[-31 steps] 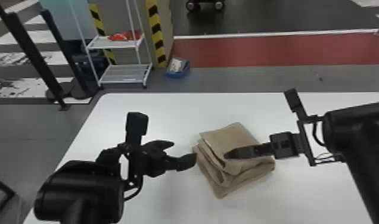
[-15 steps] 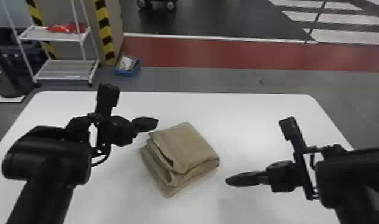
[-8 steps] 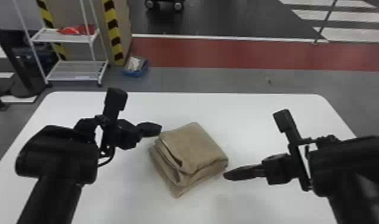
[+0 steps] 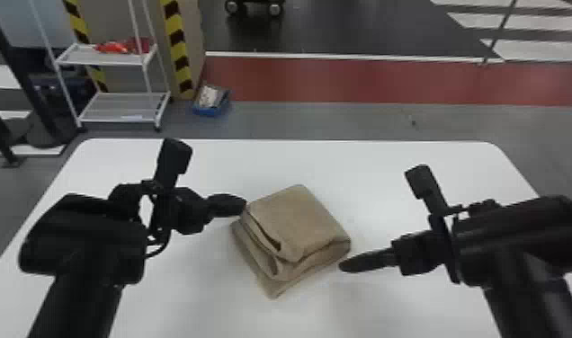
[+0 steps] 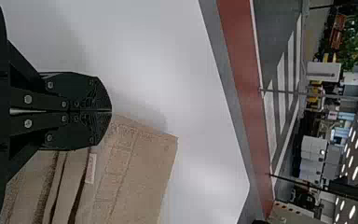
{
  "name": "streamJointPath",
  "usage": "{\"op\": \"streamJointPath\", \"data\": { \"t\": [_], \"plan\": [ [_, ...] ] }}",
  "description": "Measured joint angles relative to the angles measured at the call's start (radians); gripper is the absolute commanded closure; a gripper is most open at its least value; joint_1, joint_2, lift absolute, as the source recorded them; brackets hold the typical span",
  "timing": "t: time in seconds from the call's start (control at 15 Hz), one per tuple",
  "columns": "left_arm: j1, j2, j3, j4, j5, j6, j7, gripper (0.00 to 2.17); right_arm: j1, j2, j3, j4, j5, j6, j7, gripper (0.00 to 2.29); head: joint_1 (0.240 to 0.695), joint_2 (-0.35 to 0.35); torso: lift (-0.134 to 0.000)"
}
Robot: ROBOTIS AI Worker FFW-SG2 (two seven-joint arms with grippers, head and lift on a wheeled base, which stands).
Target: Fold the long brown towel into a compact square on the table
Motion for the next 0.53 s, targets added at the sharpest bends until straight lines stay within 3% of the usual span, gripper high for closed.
{"op": "streamJointPath", "data": {
  "t": [0.33,0.53],
  "plan": [
    [0.043,0.01,0.021,-0.073,-0.001,0.038,-0.052,1.8,-0.062,0.04,0.014,0.091,0.034,-0.002,0.0,2.01,0.695,-0.004,-0.123],
    [0.062,0.012,0.024,-0.086,-0.002,0.041,-0.077,1.8,-0.097,0.063,0.022,0.146,0.046,-0.005,-0.035,2.01,0.695,0.001,-0.123]
  ]
}}
